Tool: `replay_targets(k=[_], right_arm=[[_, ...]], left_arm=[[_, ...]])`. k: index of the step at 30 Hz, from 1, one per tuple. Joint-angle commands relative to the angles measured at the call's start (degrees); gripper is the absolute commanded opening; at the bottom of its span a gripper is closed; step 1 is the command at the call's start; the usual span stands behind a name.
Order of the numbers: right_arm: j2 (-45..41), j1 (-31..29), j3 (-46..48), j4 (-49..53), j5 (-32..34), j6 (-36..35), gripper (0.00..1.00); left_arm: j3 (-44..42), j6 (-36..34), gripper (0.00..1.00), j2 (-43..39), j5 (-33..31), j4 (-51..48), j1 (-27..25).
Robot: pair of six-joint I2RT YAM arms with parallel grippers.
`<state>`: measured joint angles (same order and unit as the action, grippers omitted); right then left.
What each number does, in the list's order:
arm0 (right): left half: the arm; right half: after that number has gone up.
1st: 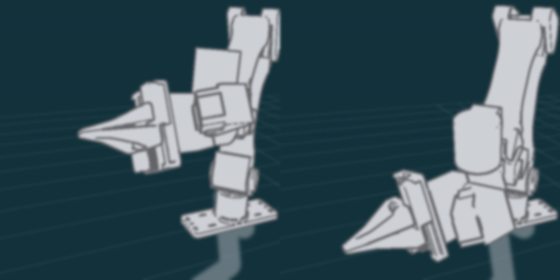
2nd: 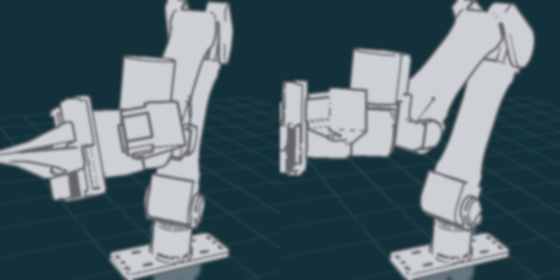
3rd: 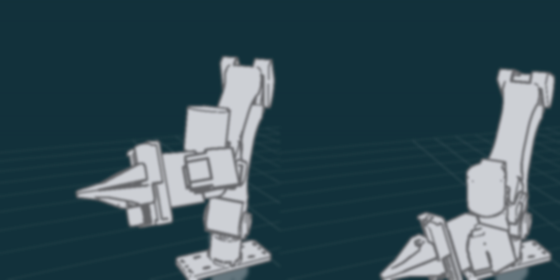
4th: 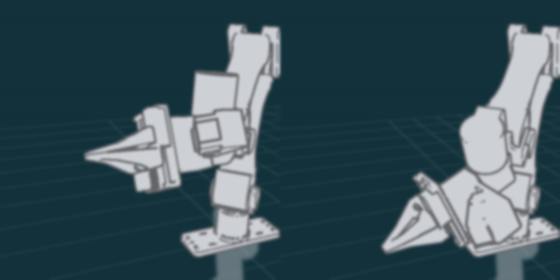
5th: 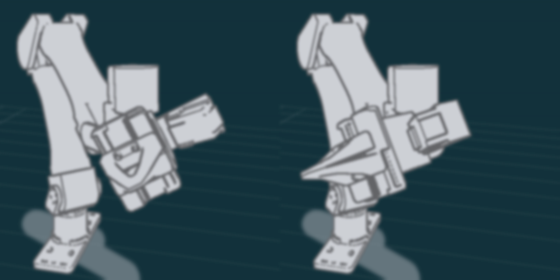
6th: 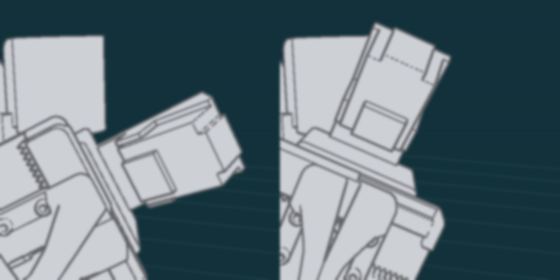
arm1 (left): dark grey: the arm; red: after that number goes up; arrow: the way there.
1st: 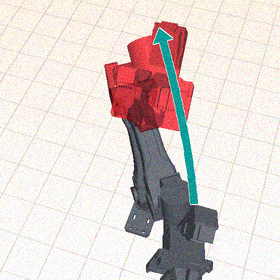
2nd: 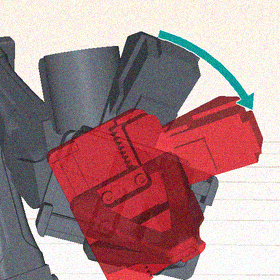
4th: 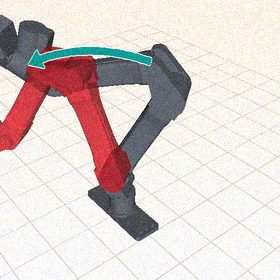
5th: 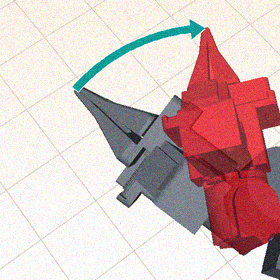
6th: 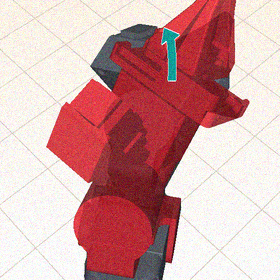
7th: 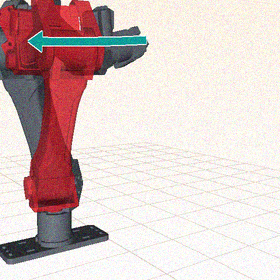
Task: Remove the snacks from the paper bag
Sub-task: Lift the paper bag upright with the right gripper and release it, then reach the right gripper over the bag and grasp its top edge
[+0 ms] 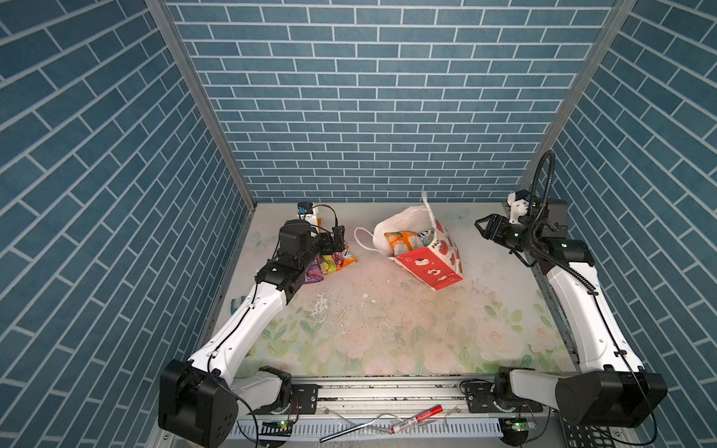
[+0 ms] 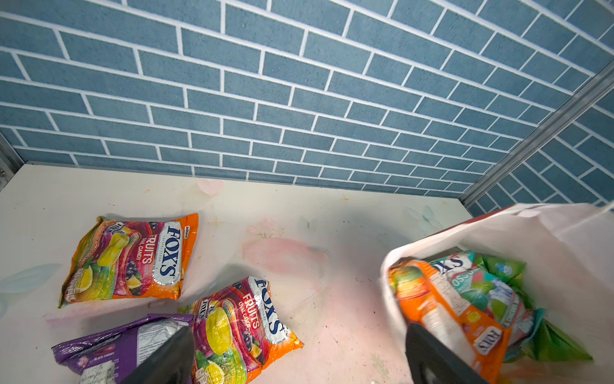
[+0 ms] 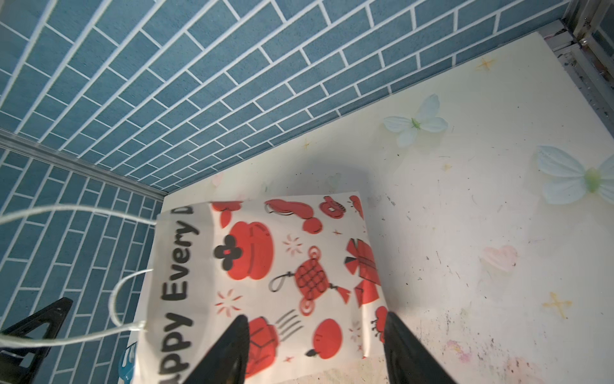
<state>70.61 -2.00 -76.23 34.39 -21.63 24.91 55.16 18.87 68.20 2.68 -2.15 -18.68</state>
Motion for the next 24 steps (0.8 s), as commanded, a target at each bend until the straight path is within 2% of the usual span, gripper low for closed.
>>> replay_targets(k=[1, 3, 7, 8, 15, 19, 24], right_arm=[[-2.8, -2.0, -0.3, -2.7, -2.8, 2.1, 0.64], [-2.9, -4.7, -0.7, -1.8, -0.6, 1.5, 0.64], [-0.7, -14.5, -3.4, 1.9, 11.0, -1.7, 0.66], [0.2, -16.6, -3.8, 2.3, 12.1, -1.9, 0.66], [12.4, -34.4, -9.2, 3.8, 25.7, -3.4, 0.71], [22.8, -40.8, -16.8, 6.3, 27.7, -4.1, 0.79], [33.5, -44.8, -27.8, 8.8, 28.3, -5.4, 0.85]], left_arm=[[1.2, 0.0, 1.0, 0.4, 0.2, 1.3, -0.5], [1.2, -0.1, 0.99, 0.4, 0.5, 1.3, -0.5], [1.2, 0.1, 1.0, 0.1, 0.4, 0.7, -0.5], [1.2, 0.1, 0.99, -0.1, -0.6, 0.2, -0.6], [-0.7, 0.6, 1.0, -3.9, -14.5, -5.5, -0.2], [-2.8, 1.5, 1.0, -7.1, -16.3, -5.2, 1.6], [-4.4, 1.8, 1.0, -9.6, -17.2, -6.1, 3.1]])
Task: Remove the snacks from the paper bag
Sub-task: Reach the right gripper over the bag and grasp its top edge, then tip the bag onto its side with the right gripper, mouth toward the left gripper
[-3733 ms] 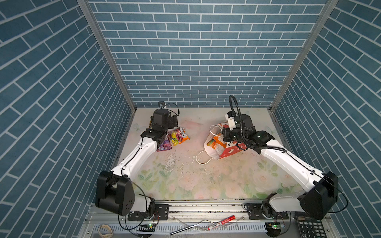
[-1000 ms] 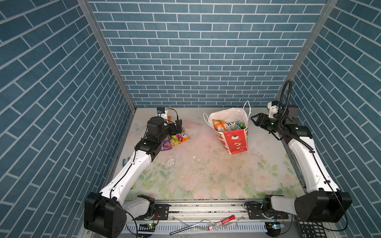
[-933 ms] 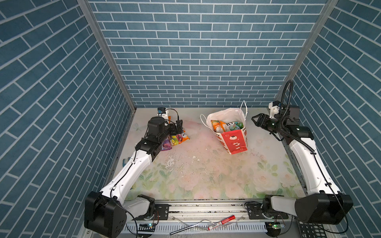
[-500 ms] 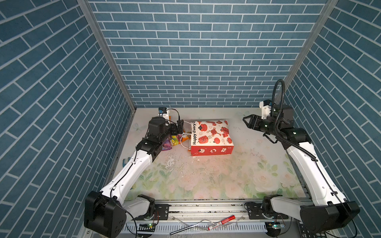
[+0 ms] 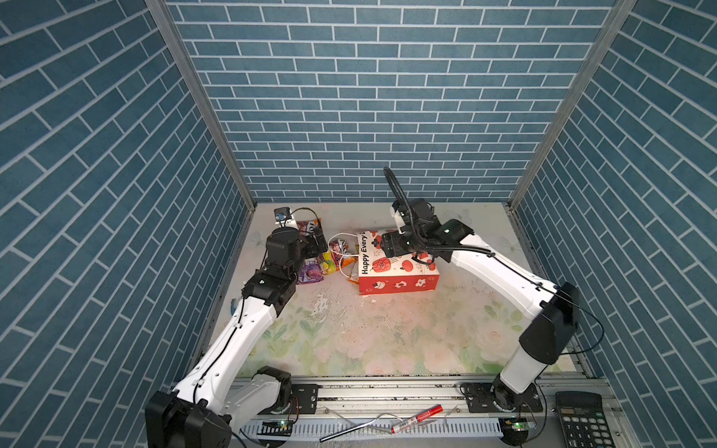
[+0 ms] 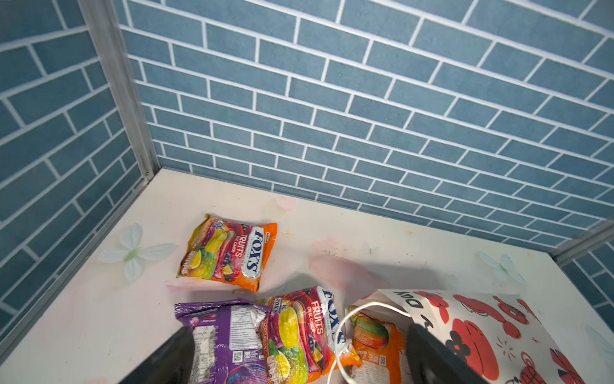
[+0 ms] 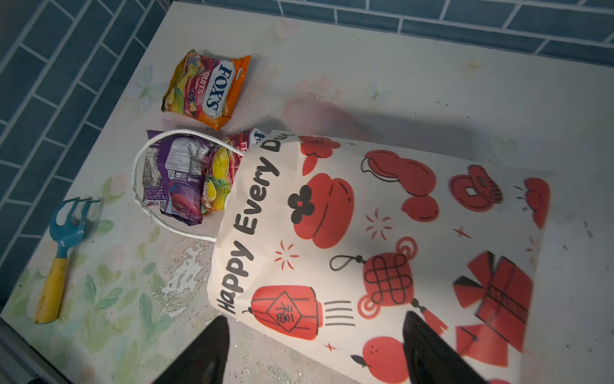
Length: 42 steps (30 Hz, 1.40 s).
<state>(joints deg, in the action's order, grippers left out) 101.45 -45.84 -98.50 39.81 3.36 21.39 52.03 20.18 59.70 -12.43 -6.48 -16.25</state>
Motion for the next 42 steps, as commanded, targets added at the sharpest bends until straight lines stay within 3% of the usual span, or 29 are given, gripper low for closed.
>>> replay_targets(k=[1, 5, 13, 22, 34, 40, 42], right_arm=[[5.0, -1.7, -8.8, 5.0, 4.0, -2.5, 0.86], [13.5, -4.4, -20.7, 12.3, 7.3, -4.5, 0.99], [29.1, -7.7, -41.0, 25.3, 10.6, -6.4, 0.99], [38.1, -8.9, -49.4, 30.1, 19.2, -9.1, 0.99], [40.1, -9.5, -48.3, 34.0, 36.3, -12.1, 0.8], [39.6, -10.0, -48.1, 33.8, 39.3, -13.3, 0.58], [39.2, -10.0, -47.6, 33.3, 39.9, -13.9, 0.46]], left_arm=[[-1.6, 0.4, 1.0, -1.6, -2.4, -1.9, 0.8], [-3.2, 0.1, 1.0, -4.0, -3.6, -1.6, 0.9], [-5.2, -0.1, 1.0, -7.1, -4.3, -1.4, 2.0], [-5.3, 0.1, 1.0, -6.7, -2.6, -1.2, 2.4], [-4.9, 0.5, 0.99, -4.6, 0.0, -0.3, 2.5], [-4.9, 0.6, 1.0, -4.2, 0.9, 0.4, 2.5], [-5.2, 0.7, 1.0, -4.2, 1.0, 0.9, 2.5]])
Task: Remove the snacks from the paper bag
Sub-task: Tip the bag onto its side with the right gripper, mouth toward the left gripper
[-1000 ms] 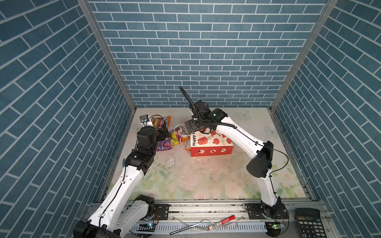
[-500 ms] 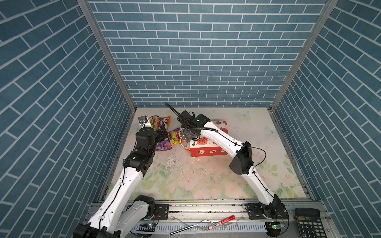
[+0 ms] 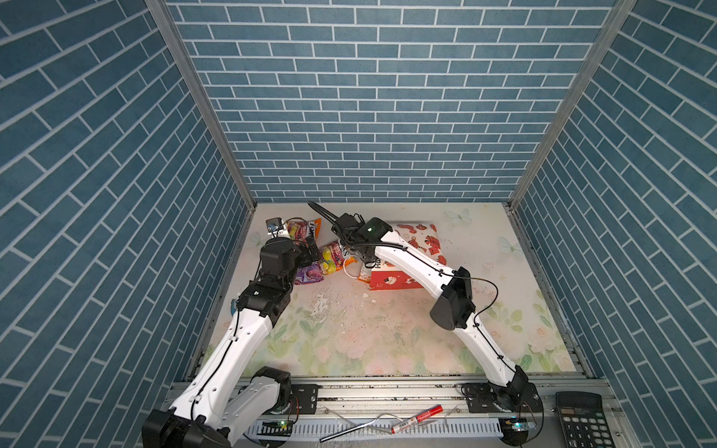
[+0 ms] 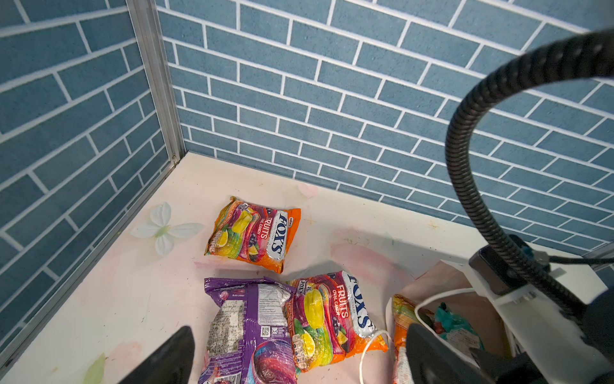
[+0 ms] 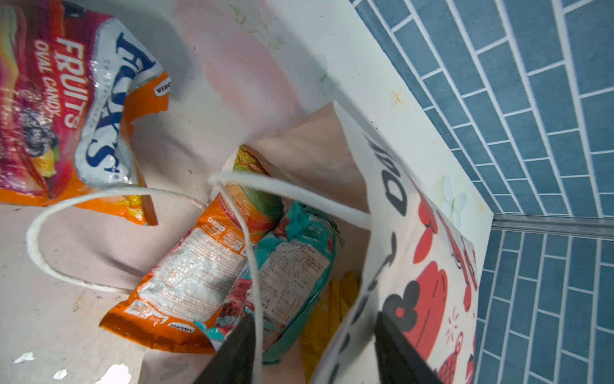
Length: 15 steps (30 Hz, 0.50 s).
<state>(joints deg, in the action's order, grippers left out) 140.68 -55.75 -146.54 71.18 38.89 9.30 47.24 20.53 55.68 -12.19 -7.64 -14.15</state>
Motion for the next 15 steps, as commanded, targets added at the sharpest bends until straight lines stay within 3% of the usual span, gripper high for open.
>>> replay_targets(k=[1, 2, 8, 15], right_arm=[[-0.2, -0.1, 0.7, 1.9, 4.9, -2.0, 0.39], [-0.5, -0.1, 0.9, 1.8, 5.5, -2.2, 0.3], [-2.1, 0.2, 3.3, 1.6, 6.6, -2.5, 0.0], [-7.3, 1.3, 8.0, -0.5, 6.4, -2.8, 0.0]], left_arm=[[-0.5, 0.4, 0.99, -0.1, 0.8, 2.0, 0.4], [-0.5, 0.3, 1.0, 0.0, 0.9, 2.0, 0.3], [-1.0, 0.2, 1.0, 0.3, 1.3, 2.7, 0.4], [-1.0, 0.7, 1.0, 0.4, 2.7, 2.8, 0.4]])
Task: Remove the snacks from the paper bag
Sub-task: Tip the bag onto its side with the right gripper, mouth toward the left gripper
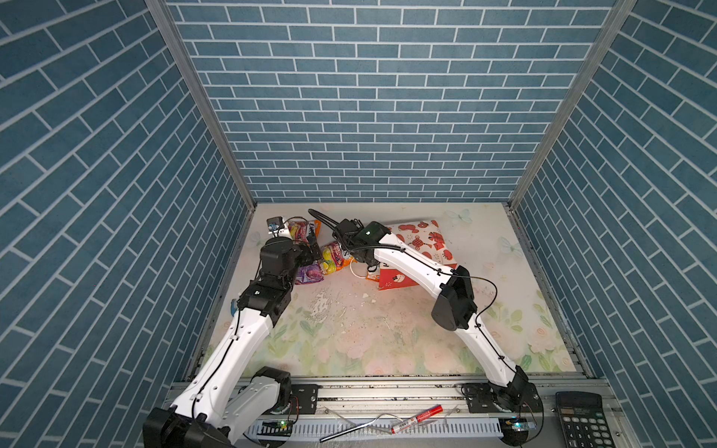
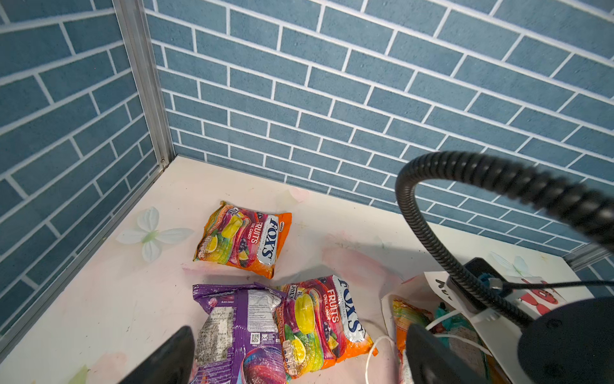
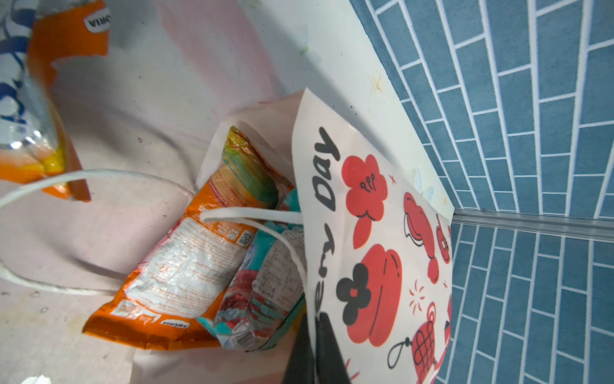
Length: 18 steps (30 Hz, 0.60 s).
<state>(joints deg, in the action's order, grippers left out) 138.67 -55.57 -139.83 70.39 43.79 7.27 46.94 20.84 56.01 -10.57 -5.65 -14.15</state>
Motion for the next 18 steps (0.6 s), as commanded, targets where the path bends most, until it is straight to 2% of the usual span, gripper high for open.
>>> replay_targets(k=[1, 5, 11, 18], right_arm=[[-6.3, 1.2, 2.0, -0.3, 1.3, -0.9, 0.0], [-12.4, 2.0, 7.0, -4.9, -2.0, -1.5, 0.0], [-24.8, 4.3, 19.1, -14.9, -12.3, -1.3, 0.0], [-35.9, 7.3, 27.7, -21.7, -19.8, 0.9, 0.0]], left_arm=[[-0.7, 0.6, 1.0, 0.0, 1.5, 0.9, 0.4], [-0.4, 1.3, 0.99, 0.2, 4.2, 1.0, 0.4], [0.0, 1.3, 1.0, 0.2, 6.7, 1.3, 0.4], [0.7, 1.9, 0.99, 0.7, 9.2, 1.6, 0.3]])
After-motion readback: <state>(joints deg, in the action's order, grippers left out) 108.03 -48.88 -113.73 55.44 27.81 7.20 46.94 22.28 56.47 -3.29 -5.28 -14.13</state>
